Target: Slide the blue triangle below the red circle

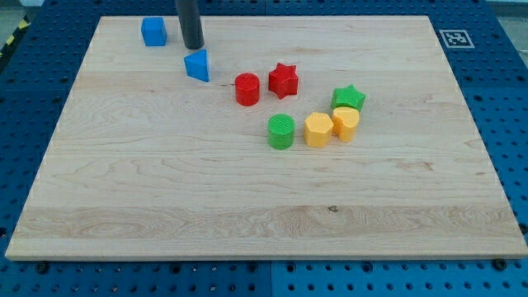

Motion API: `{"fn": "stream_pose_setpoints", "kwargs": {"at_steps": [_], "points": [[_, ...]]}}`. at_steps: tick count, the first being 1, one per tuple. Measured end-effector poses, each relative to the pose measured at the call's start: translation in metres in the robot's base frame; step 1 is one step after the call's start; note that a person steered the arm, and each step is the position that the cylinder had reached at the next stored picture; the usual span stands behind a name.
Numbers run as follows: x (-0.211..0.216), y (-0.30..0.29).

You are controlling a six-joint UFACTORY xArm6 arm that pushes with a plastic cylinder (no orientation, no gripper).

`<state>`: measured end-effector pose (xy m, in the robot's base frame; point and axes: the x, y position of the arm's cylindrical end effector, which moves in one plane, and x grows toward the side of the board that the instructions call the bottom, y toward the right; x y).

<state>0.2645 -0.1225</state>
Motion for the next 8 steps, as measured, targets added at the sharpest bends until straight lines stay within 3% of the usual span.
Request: {"fn": "stream_pose_setpoints", "kwargs": {"at_steps": [8], "points": [[-0.067,0.0]]}}
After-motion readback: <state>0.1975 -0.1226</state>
